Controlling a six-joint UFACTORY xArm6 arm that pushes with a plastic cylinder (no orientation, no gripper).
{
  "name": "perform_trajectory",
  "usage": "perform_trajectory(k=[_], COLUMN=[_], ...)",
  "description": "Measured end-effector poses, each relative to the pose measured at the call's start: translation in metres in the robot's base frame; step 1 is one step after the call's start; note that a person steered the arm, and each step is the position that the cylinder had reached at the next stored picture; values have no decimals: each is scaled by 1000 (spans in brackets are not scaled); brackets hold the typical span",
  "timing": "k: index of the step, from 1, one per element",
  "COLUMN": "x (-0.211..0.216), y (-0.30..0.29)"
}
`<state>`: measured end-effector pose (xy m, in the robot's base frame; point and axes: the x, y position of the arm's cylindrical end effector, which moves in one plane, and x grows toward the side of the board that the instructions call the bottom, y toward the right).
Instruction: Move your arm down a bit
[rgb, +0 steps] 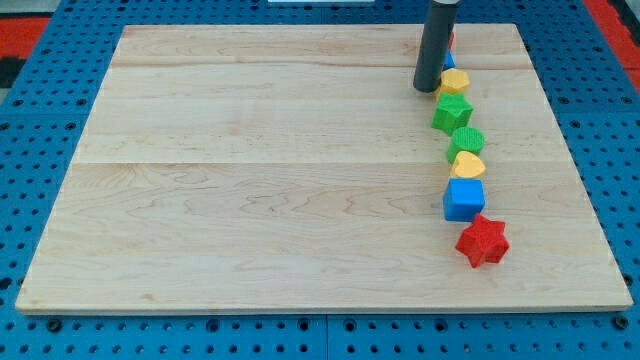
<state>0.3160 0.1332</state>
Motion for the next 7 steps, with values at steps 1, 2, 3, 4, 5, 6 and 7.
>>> perform_trajectory(k=[1, 2, 3, 4, 5, 6, 7], x=[0, 1, 1, 1, 2, 15, 15], y=[0, 0, 0, 0, -4, -4, -4])
